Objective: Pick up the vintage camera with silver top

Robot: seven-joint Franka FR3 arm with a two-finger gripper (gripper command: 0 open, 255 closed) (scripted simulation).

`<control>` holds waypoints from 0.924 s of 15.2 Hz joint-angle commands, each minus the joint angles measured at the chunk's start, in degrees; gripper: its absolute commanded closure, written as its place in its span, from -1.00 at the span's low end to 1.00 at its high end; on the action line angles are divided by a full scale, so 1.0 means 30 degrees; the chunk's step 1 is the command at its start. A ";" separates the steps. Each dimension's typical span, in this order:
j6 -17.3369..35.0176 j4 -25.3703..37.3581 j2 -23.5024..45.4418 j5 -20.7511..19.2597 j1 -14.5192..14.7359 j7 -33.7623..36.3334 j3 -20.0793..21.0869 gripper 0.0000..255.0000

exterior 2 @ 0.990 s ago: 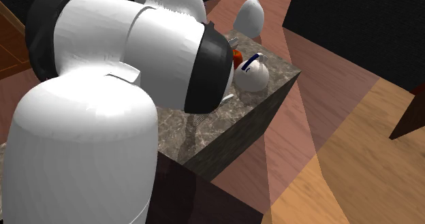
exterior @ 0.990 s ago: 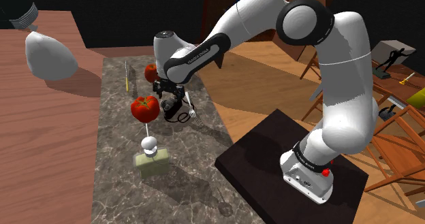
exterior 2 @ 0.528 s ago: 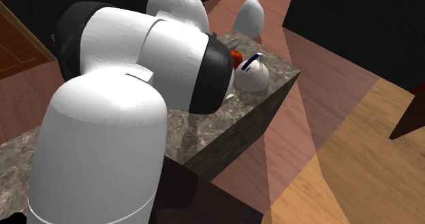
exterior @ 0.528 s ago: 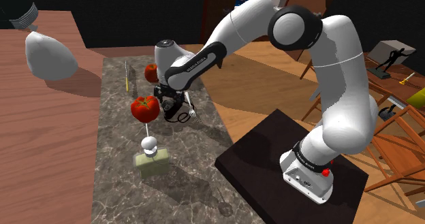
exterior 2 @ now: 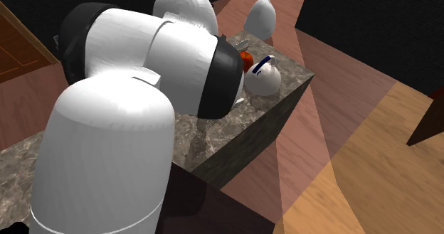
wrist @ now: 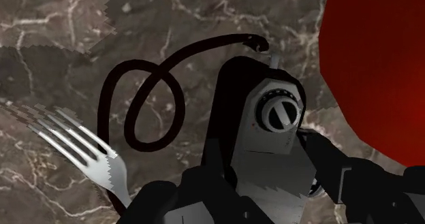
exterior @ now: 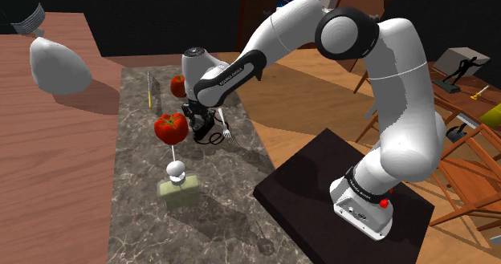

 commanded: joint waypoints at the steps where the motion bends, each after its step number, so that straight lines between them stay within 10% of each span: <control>1: 0.0024 0.0006 0.0045 -0.0012 0.0002 -0.0005 -0.0016 1.00; 14: -0.1617 -0.0415 -0.2034 0.0742 -0.0504 -0.0463 0.0690 1.00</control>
